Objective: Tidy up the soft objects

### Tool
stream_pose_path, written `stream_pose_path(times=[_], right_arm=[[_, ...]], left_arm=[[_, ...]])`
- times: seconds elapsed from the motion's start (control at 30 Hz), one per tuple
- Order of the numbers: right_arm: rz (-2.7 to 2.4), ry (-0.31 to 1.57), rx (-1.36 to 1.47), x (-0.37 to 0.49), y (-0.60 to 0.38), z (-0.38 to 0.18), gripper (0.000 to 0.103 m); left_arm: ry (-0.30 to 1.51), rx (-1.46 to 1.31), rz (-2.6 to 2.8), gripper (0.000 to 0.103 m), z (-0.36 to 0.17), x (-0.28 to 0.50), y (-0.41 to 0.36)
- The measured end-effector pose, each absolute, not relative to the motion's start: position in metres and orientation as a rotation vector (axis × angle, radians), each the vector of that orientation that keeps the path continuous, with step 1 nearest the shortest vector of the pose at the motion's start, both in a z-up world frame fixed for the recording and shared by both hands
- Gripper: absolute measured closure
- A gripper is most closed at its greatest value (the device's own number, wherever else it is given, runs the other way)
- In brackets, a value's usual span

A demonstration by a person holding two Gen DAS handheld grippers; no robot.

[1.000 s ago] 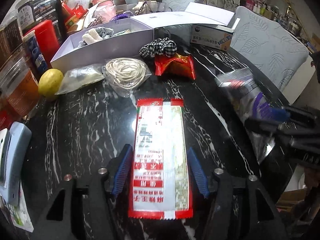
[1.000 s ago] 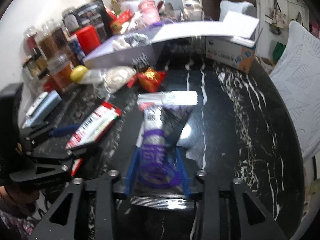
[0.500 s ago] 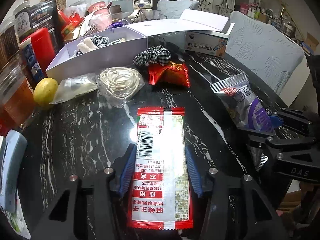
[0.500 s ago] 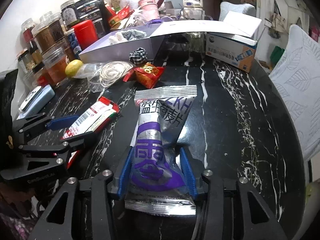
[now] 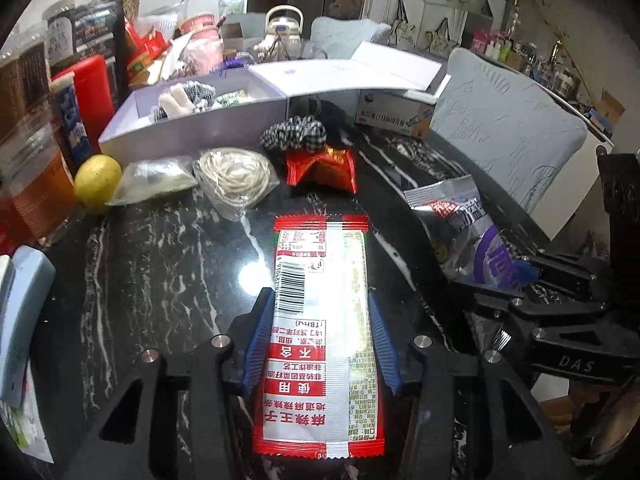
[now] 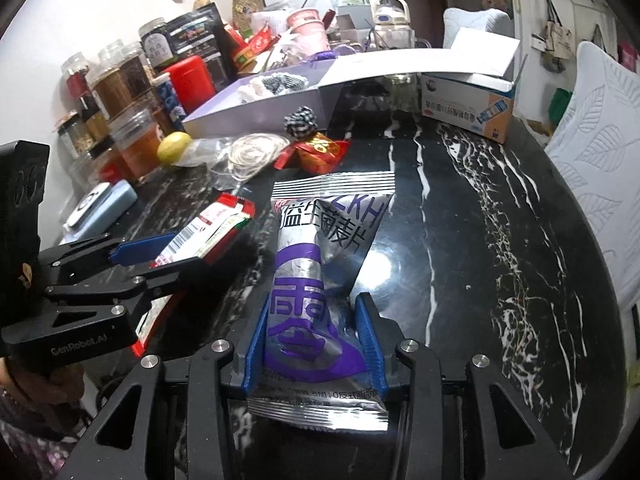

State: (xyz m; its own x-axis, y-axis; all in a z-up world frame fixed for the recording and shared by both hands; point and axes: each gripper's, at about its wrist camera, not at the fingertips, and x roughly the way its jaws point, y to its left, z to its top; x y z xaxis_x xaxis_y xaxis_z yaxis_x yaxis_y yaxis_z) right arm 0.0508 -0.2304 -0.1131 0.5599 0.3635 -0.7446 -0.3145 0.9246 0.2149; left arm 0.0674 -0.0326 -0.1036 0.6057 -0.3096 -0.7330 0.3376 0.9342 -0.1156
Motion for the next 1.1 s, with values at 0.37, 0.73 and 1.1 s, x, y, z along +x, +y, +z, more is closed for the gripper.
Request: stream_pose_path(times=[0.37, 0.73, 1.1], right_arm=[[0.45, 0.787, 0.055, 0.028, -0.215, -0.074, 0.062], [0.507, 0.648, 0.021, 0.03, -0.195, -0.015, 0.062], [0.569, 0.558, -0.014, 0.062, -0.178, 0.028, 0.062]], left_arm=[[0.664, 0.01, -0.338, 0.057, -0.045, 0.041, -0.014], [0.531, -0.009, -0.314, 0.057, 0.01, 0.043, 0.005], [0.452, -0.021, -0.319, 0.057, 0.046, 0.074, 0.018]])
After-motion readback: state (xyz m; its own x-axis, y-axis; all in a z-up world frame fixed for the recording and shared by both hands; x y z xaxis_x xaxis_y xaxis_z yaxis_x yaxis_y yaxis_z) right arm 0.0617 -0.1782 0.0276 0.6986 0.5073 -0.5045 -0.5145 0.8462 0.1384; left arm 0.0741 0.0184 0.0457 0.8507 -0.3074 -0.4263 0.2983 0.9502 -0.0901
